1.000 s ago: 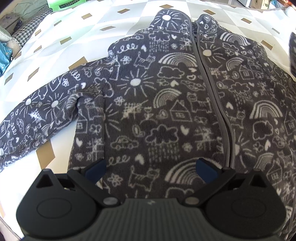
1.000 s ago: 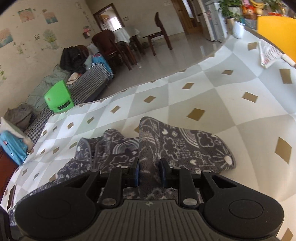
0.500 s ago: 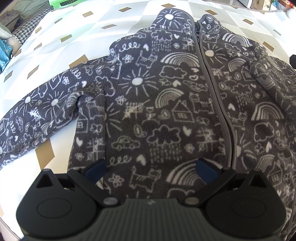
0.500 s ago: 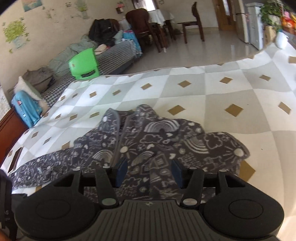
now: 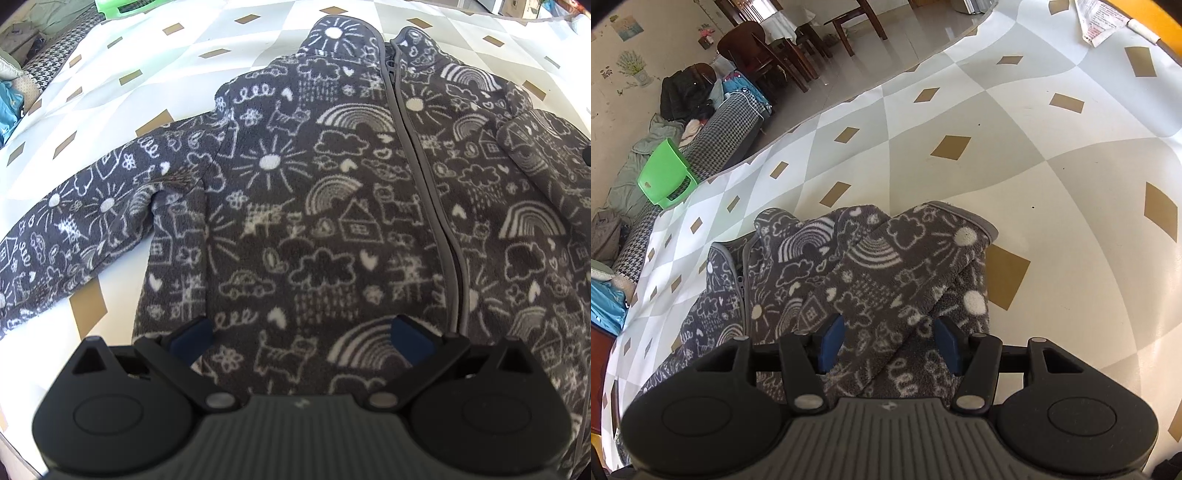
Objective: Fold clothes
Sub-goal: 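Lift and fold the gripped jacket side over the body with the right gripper, then lower the folded side onto the jacket and open the right gripper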
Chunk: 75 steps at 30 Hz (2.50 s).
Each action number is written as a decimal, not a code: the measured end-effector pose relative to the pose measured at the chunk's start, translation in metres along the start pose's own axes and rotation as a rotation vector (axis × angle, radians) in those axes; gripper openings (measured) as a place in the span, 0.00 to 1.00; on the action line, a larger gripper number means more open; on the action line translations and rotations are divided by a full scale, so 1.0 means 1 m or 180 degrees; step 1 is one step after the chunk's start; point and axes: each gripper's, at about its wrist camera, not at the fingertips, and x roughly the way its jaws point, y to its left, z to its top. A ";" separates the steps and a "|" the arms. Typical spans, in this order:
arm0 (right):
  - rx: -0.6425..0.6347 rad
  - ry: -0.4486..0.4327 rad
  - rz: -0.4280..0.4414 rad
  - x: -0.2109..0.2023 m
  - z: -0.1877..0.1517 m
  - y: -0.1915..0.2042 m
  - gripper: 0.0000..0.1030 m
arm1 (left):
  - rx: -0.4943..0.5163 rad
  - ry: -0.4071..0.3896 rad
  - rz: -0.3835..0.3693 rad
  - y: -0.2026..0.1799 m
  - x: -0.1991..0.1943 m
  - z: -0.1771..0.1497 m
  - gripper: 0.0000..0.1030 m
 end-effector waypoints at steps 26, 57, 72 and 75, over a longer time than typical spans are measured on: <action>-0.0924 -0.0414 0.0656 -0.001 -0.022 0.113 0.08 | -0.0442 -0.0119 0.0142 0.047 -0.007 0.011 1.00; -0.2131 0.0256 0.1211 0.045 -0.107 0.204 0.46 | -0.1085 -0.0303 0.0311 0.105 -0.026 0.016 1.00; -0.2118 -0.0814 0.1268 0.009 -0.090 0.232 0.09 | -0.1255 -0.0372 0.0369 0.124 -0.033 0.018 1.00; -0.2171 -0.0724 0.1666 0.002 -0.100 0.237 0.22 | -0.1340 -0.0471 0.0525 0.132 -0.039 0.020 1.00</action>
